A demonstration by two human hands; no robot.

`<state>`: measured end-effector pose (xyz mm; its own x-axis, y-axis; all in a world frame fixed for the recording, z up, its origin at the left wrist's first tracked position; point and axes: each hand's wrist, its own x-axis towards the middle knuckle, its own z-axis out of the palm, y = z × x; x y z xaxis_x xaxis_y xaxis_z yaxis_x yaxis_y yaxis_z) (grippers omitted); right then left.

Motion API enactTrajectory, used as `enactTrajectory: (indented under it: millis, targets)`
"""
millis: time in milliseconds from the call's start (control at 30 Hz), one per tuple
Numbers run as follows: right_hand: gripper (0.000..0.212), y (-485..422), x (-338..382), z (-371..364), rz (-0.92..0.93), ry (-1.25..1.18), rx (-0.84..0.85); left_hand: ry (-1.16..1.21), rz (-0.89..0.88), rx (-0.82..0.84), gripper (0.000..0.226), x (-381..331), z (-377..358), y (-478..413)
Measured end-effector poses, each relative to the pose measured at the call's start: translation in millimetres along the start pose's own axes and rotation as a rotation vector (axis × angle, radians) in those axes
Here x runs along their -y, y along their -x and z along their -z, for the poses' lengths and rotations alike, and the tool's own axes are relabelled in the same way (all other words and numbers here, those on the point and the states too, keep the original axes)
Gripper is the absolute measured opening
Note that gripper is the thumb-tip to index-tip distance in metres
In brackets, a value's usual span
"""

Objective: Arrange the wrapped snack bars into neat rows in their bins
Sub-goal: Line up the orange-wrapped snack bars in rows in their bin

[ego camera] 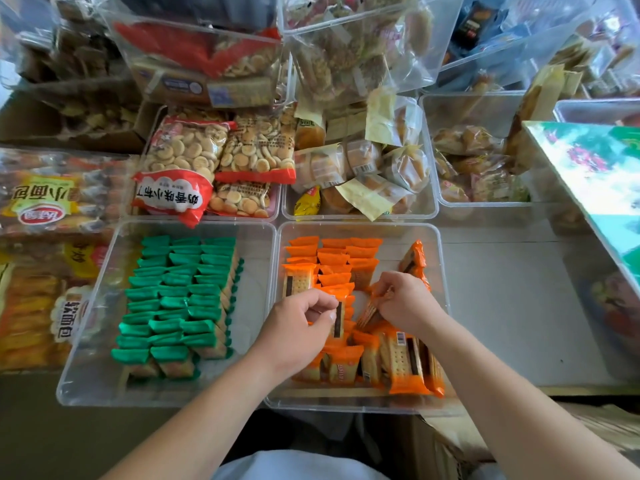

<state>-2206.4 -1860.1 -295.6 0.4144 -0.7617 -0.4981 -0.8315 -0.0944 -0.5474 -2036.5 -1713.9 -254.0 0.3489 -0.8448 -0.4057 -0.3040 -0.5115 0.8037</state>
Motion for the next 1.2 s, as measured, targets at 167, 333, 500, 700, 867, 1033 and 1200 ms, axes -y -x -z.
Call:
enactTrajectory:
  millis: [167, 333, 500, 700, 867, 1033, 1200]
  targets:
    - [0.019, 33, 12, 30, 0.113, -0.056, -0.159, -0.056, -0.062, 0.018, 0.018, -10, -14, 1]
    - [0.021, 80, 21, 54, 0.160, -0.657, 0.003, -0.111, -0.188, 0.098, 0.042, -29, -32, 6]
    - [0.040, 102, 3, 56, 0.207, -1.017, 0.063, -0.019, -0.152, 0.011, 0.046, -32, -36, 16]
    - [0.052, 108, -2, 52, 0.185, -0.988, 0.038, -0.075, -0.210, -0.006, 0.064, -30, -33, 26]
    - [0.040, 104, 8, 48, 0.011, -0.781, -0.035, -0.186, -0.277, -0.027, 0.057, -29, -35, 24]
    - [0.028, 93, 11, 50, -0.024, -0.513, -0.230, -0.185, -0.246, 0.019, 0.050, -15, -29, 21]
    - [0.027, 37, 12, 37, 0.030, -0.199, -0.248, -0.189, -0.144, -0.021, 0.048, -1, -12, 18]
